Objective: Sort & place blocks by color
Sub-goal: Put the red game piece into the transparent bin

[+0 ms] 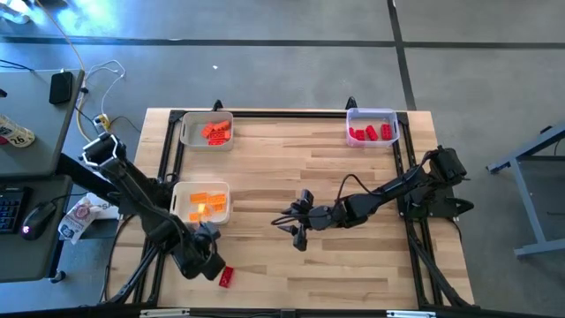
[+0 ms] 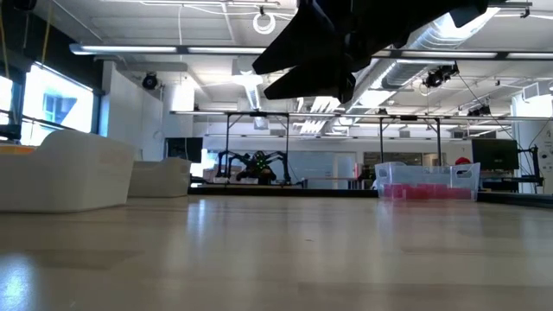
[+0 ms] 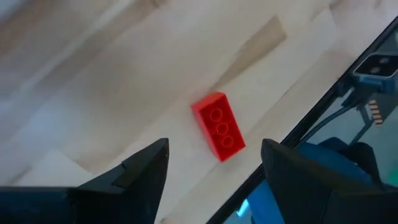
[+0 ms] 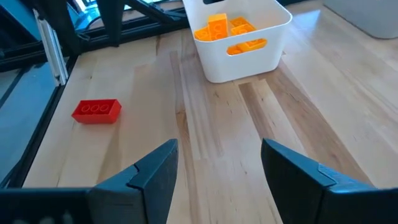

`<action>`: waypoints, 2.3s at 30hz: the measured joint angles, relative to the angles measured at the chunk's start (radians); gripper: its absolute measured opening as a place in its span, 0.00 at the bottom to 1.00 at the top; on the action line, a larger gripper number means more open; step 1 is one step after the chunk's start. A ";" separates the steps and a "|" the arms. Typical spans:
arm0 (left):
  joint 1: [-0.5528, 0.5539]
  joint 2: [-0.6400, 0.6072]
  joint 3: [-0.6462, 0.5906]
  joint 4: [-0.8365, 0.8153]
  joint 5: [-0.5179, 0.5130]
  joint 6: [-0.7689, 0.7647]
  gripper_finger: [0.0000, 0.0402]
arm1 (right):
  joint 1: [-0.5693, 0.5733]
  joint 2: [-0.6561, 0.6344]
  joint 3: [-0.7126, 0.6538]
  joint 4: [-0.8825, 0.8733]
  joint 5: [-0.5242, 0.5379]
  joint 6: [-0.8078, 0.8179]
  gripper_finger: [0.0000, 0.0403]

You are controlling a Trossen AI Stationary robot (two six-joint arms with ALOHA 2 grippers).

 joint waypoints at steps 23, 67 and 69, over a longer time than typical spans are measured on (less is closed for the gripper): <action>-0.006 0.218 0.000 0.180 0.031 -0.074 0.61 | 0.000 0.000 0.000 -0.026 -0.019 0.008 0.54; 0.004 0.377 0.003 0.207 0.014 0.052 0.37 | 0.027 0.000 0.000 -0.031 -0.008 0.027 0.54; 0.004 0.377 0.003 0.206 0.008 0.073 0.32 | 0.027 0.000 0.000 -0.031 -0.008 0.027 0.54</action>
